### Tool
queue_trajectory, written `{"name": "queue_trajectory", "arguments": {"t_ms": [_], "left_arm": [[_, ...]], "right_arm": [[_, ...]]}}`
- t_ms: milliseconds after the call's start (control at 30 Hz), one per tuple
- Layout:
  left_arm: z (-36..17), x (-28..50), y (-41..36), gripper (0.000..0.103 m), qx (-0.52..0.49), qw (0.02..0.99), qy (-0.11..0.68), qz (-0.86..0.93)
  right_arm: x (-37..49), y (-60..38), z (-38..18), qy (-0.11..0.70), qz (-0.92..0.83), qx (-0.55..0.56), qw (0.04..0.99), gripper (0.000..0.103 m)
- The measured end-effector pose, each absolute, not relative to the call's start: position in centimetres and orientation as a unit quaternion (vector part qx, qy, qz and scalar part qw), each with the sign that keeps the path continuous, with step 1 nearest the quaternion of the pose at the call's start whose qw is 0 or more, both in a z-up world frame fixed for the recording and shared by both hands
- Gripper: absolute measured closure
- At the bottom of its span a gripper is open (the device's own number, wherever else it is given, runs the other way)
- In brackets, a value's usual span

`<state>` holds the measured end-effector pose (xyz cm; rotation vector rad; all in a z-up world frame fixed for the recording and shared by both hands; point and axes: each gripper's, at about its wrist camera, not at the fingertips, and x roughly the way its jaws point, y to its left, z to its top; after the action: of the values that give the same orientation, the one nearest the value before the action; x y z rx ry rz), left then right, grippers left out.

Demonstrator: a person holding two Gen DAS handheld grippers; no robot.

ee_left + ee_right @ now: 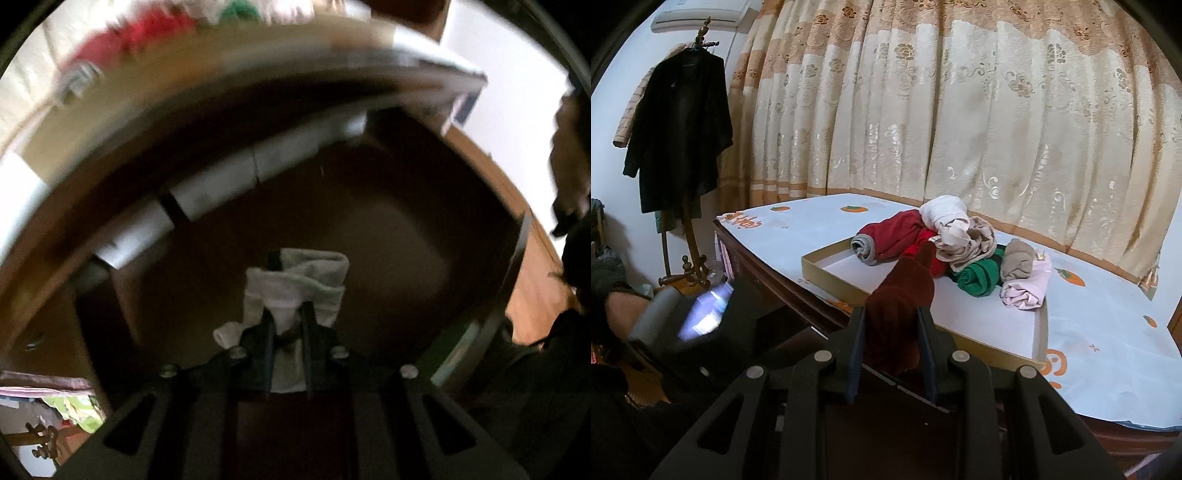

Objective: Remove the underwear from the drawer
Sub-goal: 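Lower the grey underwear into the tray with the left tool while the right tool lowers the red sock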

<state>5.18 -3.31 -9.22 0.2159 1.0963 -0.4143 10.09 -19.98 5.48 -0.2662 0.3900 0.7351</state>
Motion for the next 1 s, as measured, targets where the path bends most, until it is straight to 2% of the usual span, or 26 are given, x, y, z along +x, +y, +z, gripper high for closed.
{"name": "queue_trajectory", "arguments": {"t_ms": [467,1000], "left_arm": [[3.6,9.4,-2.0,0.093,0.047,0.918,0.349,-0.183],[6.4,15.9,-2.5,0.093,0.027,0.946,0.293,-0.136]], "right_arm": [[11.3,-20.8,6.4,0.189,0.343,-0.111,0.913,0.073],[14.9,-22.0,8.3,0.191,0.319,-0.089,0.924,0.073]]}}
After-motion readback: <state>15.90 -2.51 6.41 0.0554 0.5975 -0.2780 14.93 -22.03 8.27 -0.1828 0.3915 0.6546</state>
